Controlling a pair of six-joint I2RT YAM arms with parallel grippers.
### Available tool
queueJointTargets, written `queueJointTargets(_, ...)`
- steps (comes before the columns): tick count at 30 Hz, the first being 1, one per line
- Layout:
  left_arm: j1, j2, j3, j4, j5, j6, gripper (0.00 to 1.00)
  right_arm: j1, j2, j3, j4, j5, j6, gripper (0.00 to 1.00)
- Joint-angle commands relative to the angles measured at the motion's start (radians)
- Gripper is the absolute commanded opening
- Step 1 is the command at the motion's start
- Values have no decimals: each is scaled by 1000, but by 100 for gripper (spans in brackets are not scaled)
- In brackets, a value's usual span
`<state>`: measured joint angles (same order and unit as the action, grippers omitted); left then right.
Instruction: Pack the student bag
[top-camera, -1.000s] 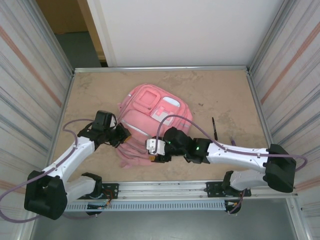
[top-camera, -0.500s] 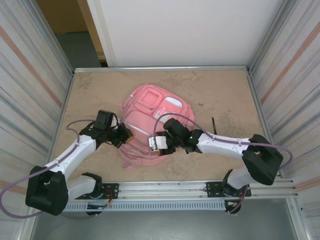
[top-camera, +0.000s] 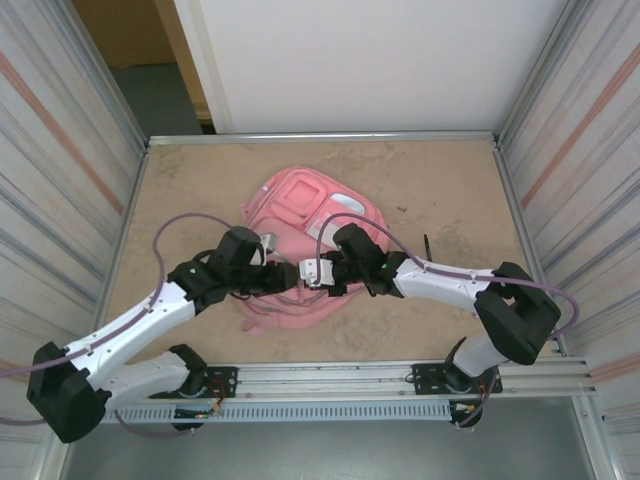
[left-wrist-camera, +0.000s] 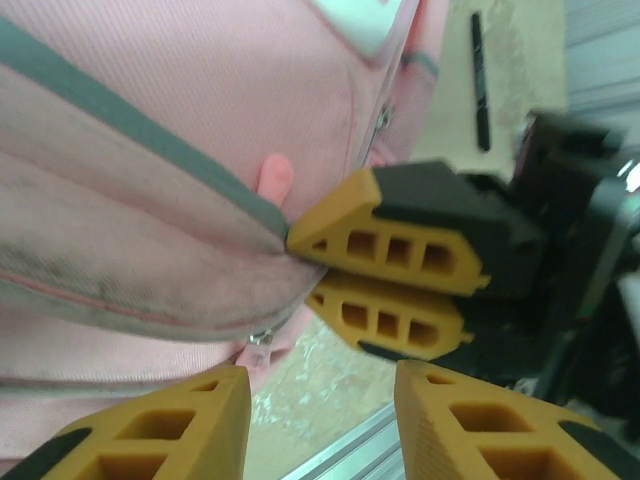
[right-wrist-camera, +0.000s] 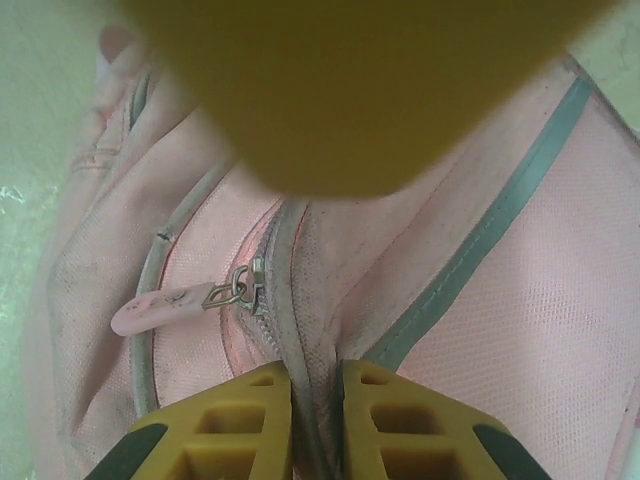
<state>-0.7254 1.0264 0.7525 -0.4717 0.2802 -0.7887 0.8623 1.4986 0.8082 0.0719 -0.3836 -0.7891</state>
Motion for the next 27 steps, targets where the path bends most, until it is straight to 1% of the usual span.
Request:
queueJointTargets(1,-42,14,-17,-33,-120,3,42,-15,-36,11,40,-116,61,7)
queueJointTargets(3,-55,22,-36,-1,-135,-19,42,-24,-42,6,48,-137,79,5)
queueJointTargets(5,-63,27,-41,29,-124,-29,41,-28,-49,-2,64,-148,96,5)
queueJointTargets(9,-107,33,-61,87,-180,-46,42,-36,-50,-9,102,-184,143,3)
queueJointTargets(14,-129,62,-75,154,-172,-67,42,-34,-40,-12,150,-196,212,0)
queueJointTargets(16,-143,59,-79,152,-209,-68,42,-31,-33,-3,143,-188,218,0)
queueJointTargets(22,-165,80,-95,126,-314,-134,41,-1,-19,15,130,-173,229,0)
queueJointTargets(24,-171,98,-114,153,-328,-151,37,17,-18,23,117,-163,221,0)
queueJointTargets(27,-171,106,-117,159,-332,-141,29,32,-18,24,112,-146,216,0)
